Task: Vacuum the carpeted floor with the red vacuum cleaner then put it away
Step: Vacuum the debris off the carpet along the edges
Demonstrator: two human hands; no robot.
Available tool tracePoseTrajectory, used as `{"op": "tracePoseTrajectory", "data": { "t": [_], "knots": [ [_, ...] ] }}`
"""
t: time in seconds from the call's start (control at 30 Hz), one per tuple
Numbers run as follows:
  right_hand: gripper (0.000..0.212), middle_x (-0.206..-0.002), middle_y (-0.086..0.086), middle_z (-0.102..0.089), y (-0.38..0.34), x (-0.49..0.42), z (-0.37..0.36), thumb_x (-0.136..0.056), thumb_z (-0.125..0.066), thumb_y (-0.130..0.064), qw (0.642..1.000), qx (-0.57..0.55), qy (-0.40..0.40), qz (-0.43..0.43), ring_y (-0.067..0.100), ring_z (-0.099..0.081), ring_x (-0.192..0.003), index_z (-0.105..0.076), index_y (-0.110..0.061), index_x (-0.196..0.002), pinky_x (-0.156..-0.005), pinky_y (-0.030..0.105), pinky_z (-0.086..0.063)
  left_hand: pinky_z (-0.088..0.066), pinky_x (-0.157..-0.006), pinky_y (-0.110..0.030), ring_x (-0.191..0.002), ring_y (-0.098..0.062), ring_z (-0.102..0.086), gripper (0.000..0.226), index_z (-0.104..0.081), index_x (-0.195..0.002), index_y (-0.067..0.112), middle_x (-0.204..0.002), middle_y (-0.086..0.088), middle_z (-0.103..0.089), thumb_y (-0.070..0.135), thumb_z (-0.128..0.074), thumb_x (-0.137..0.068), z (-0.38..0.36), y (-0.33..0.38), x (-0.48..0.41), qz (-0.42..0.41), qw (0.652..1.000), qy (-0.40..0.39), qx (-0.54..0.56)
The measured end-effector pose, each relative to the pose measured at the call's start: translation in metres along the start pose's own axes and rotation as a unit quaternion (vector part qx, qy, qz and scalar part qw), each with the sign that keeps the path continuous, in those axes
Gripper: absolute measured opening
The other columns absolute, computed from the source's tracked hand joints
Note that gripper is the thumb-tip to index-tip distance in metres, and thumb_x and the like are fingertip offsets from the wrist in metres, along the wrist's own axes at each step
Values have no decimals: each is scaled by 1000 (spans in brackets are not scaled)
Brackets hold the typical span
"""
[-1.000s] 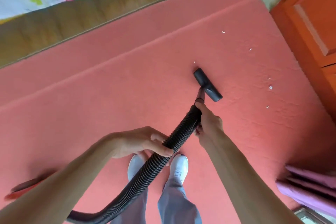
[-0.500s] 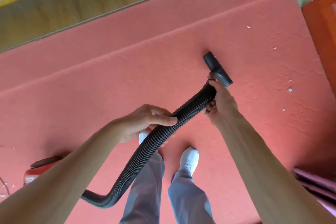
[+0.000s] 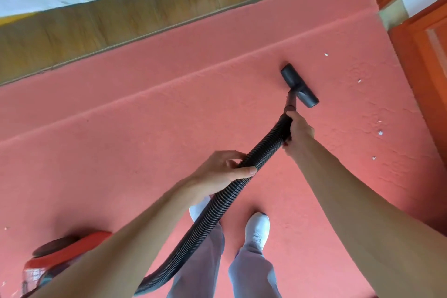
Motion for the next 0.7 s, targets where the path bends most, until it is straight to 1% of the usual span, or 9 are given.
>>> {"op": "tracePoseTrajectory", "data": {
  "t": [0.07,0.17,0.2,0.3,0.4,0.5,0.53,0.63,0.7],
  "knots": [
    [44,-101,13,-69,-9,2,8,-80,-74,-26,1000,-20,-6,4,24,-66,-75,-59,-7,-117,-60,31,-54,-57,-85,-39,-88,-23,-75,23,-76,-105,28,-84,-10,-75,29,-81,-82,4,11,-2,-6,1000,-9,-7],
    [46,-100,15,-70,-15,9,27,-77,-74,-30,1000,-20,-22,-4,23,-66,-73,-60,-7,-115,-74,37,-57,-52,-78,-23,-78,-11,-70,25,-78,-104,27,-78,-4,-69,21,-82,-80,8,28,6,-17,998,-63,1],
    [48,-99,15,-70,-14,9,33,-77,-74,-31,1000,-16,-26,-8,23,-65,-72,-61,-7,-115,-76,37,-55,-52,-77,-20,-78,-10,-69,26,-78,-105,28,-79,-5,-68,21,-81,-81,8,32,8,-20,996,-82,-9],
    [42,-99,15,-70,-15,4,42,-79,-72,-33,999,-7,-41,-10,22,-64,-74,-63,-8,-111,-69,33,-50,-54,-79,-18,-81,-7,-71,26,-78,-108,28,-81,0,-74,22,-79,-83,4,43,7,-21,993,-108,-34],
    [30,-99,15,-70,-30,-12,36,-82,-71,-33,999,11,-34,-7,22,-63,-72,-63,-13,-102,-60,27,-48,-52,-73,-16,-79,-3,-71,23,-78,-104,33,-77,8,-76,23,-78,-84,0,50,-11,-13,997,-71,-31],
    [41,-88,9,-68,-52,-34,29,-83,-70,-34,999,26,-27,-11,17,-61,-61,-62,-12,-117,-52,22,-47,-52,-88,-29,-86,-11,-70,21,-79,-101,39,-90,-5,-78,31,-80,-81,-14,55,-37,-17,999,-10,-34],
    [43,-85,7,-66,-61,-42,27,-83,-70,-34,999,32,-26,-12,16,-60,-60,-61,-12,-119,-50,21,-46,-52,-90,-28,-86,-12,-69,20,-79,-100,40,-92,-6,-78,31,-79,-82,-21,59,-44,-17,999,9,-32],
    [42,-81,6,-61,-94,-57,26,-84,-70,-35,999,43,-27,-13,15,-56,-58,-59,-13,-118,-44,18,-44,-48,-79,-23,-80,-9,-65,20,-78,-99,41,-82,5,-75,27,-77,-85,-40,80,-61,-17,998,53,-11],
    [36,-79,5,-61,-119,-62,33,-84,-71,-34,999,34,-20,-12,14,-56,-57,-59,-13,-112,-43,16,-44,-45,-74,-24,-74,-8,-63,21,-78,-95,44,-77,10,-73,25,-76,-87,-53,102,-69,-19,998,62,0]
  ]
}}
Point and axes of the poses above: each hand's wrist, its own x-axis away from the middle knuckle, its own z-axis out of the back of the hand, y = z × x, the point moved 3 cm from there along -x, towards the middle knuckle
